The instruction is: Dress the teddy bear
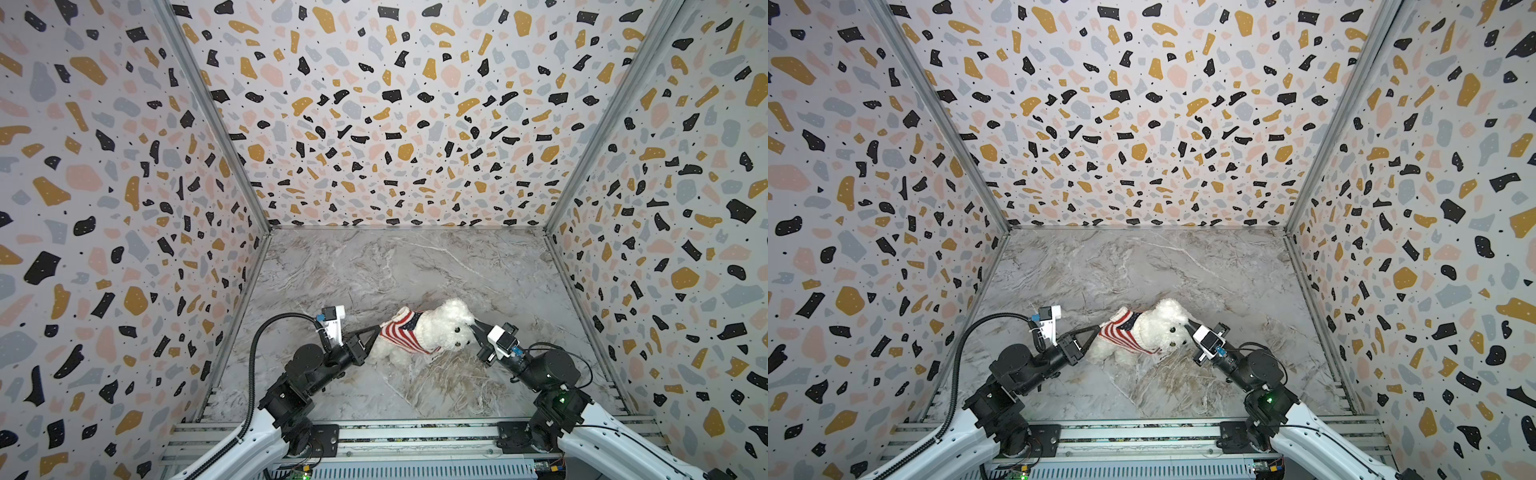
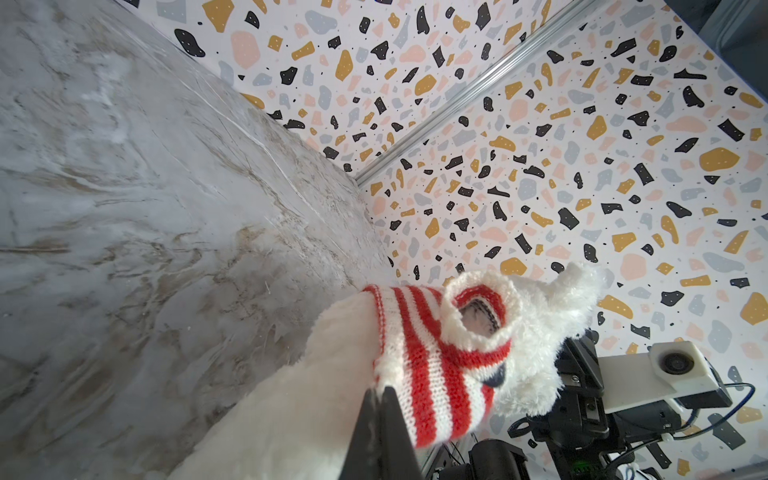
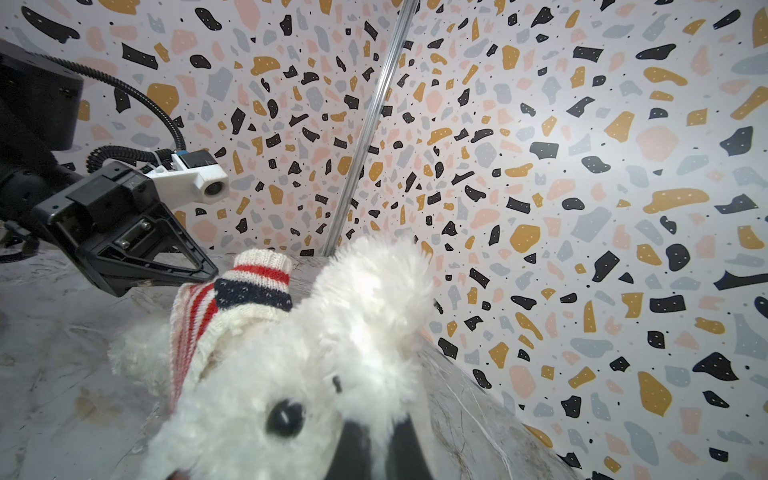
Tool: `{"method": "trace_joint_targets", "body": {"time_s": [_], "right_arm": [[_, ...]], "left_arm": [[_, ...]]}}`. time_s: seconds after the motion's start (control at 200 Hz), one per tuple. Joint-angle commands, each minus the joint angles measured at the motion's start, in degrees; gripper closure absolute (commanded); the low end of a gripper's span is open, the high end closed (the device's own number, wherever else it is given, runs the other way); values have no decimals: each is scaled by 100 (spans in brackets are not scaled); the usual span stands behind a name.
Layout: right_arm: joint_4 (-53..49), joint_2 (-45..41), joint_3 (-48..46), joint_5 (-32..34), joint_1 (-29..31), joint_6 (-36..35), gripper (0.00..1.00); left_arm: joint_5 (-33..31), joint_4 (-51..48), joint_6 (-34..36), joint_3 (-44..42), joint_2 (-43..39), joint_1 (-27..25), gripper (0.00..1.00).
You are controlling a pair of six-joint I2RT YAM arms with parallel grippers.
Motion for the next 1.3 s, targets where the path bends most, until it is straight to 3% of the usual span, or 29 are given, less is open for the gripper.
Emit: {"method": "trace_joint_targets", "body": {"time_s": [0.0, 0.41, 0.596, 0.831, 0.921, 1.021, 1.151, 1.211, 1.297], "right_arm": [[239, -105, 291, 461, -41, 217, 100], [399, -201, 339, 112, -187, 637, 100], [456, -67, 340, -190, -187, 669, 100], [222, 143, 413, -1066, -182, 263, 100], [66, 148, 424, -1315, -187, -160, 100], [-30, 121, 442, -1451, -224, -625, 100], [239, 292, 502, -2026, -553, -804, 100], [259, 464, 597, -2377, -640, -912, 100], [138, 730, 806, -2763, -678, -1069, 100]], "left_arm": [[-370, -317, 256, -46, -153, 0, 100], [-549, -227, 328, -471, -133, 105, 100], [-202, 135, 418, -438, 26, 106, 100], [248, 243, 838, -252, -59, 106, 100], [231, -178, 1168, -12, -161, 106, 100], [64, -991, 1612, 350, -279, 106, 76], [-301, -1984, 2101, 851, -399, 106, 64], [-278, -2164, 2267, 1034, -408, 106, 64], [-43, -2319, 2427, 1279, -298, 106, 80]]}}
